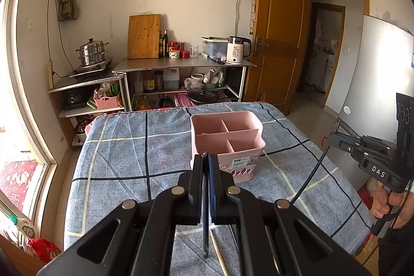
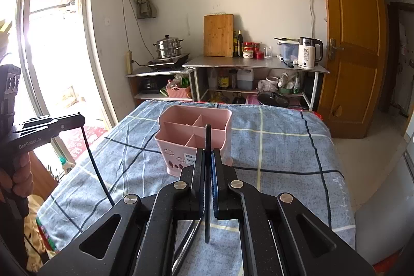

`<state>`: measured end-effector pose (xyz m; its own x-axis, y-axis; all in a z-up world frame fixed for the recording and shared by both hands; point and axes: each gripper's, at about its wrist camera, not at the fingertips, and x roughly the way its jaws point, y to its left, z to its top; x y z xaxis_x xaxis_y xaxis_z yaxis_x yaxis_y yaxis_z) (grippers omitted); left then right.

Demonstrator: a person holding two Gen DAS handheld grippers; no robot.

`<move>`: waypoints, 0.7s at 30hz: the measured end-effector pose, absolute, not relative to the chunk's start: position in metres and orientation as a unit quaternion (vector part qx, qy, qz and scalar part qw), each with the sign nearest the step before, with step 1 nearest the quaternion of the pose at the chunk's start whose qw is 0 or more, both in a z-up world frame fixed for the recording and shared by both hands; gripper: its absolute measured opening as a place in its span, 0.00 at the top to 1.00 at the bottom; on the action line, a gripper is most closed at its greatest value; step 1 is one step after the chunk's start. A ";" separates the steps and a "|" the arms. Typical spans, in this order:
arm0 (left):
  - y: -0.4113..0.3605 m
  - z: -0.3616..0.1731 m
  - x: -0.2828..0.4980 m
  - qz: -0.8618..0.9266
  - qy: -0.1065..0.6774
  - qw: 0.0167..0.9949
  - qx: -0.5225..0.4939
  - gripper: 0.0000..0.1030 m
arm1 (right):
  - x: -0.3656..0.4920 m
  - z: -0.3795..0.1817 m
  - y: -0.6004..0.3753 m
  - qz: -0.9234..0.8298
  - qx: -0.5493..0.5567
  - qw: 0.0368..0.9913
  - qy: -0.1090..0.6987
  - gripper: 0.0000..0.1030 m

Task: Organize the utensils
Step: 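Lift the held chopsticks with both tools and carry them over the pink basket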

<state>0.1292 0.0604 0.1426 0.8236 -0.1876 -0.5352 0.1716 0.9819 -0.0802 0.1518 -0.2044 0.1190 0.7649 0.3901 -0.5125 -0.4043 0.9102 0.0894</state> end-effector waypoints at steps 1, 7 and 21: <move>0.060 0.144 0.131 -0.096 0.281 0.955 -0.015 0.96 | 0.153 0.121 -0.205 0.212 -0.013 0.940 0.268 0.96; 0.059 0.160 0.150 -0.104 0.283 0.953 -0.021 0.96 | 0.161 0.135 -0.201 0.219 -0.013 0.942 0.256 0.96; 0.053 0.225 0.195 -0.113 0.253 0.960 -0.035 0.96 | 0.201 0.185 -0.177 0.251 0.012 0.945 0.209 0.96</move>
<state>0.1949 0.0530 0.2251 0.8459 -0.2351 -0.4787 0.1995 0.9719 -0.1249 0.2006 -0.1769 0.1845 0.7865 0.4795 -0.3893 -0.4692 0.8737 0.1282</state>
